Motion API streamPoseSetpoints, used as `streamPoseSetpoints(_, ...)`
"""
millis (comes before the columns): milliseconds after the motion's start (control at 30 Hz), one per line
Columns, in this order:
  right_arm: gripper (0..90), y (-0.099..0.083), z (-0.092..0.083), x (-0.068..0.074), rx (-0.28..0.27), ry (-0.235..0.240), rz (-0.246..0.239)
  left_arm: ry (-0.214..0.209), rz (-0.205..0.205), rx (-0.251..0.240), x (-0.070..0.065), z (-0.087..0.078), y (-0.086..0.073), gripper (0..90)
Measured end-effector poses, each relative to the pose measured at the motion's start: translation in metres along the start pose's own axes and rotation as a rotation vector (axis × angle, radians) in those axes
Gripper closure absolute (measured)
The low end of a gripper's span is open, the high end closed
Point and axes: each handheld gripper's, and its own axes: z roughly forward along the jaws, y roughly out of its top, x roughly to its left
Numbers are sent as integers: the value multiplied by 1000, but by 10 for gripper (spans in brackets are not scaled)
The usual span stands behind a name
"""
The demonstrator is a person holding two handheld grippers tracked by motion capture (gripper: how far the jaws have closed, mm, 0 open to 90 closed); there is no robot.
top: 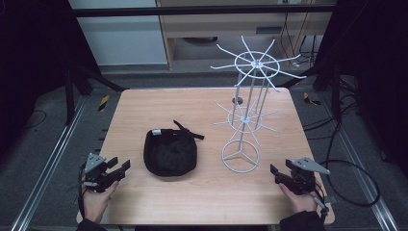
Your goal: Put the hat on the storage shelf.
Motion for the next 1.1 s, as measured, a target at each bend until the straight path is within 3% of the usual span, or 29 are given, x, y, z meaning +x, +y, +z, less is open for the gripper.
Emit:
streamPoseSetpoints(267,383,4,0,30,-8,109,-56,-20,27,27,-8,-3,5,387)
streamPoseSetpoints(433,397,8,0,49,-26,148,-75,-29,24,33,-9,-2,7,309)
streamPoseSetpoints(600,410,9,4,63,-23,173,-101,-31,33,28,-12,-1,10,296)
streamPoseSetpoints(900,446,14,12,81,-20,218,-108,-26,31,6,-17,-1,16,430)
streamPoseSetpoints(1100,464,17,19,100,-7,261,-121,-21,27,-16,-18,1,25,497)
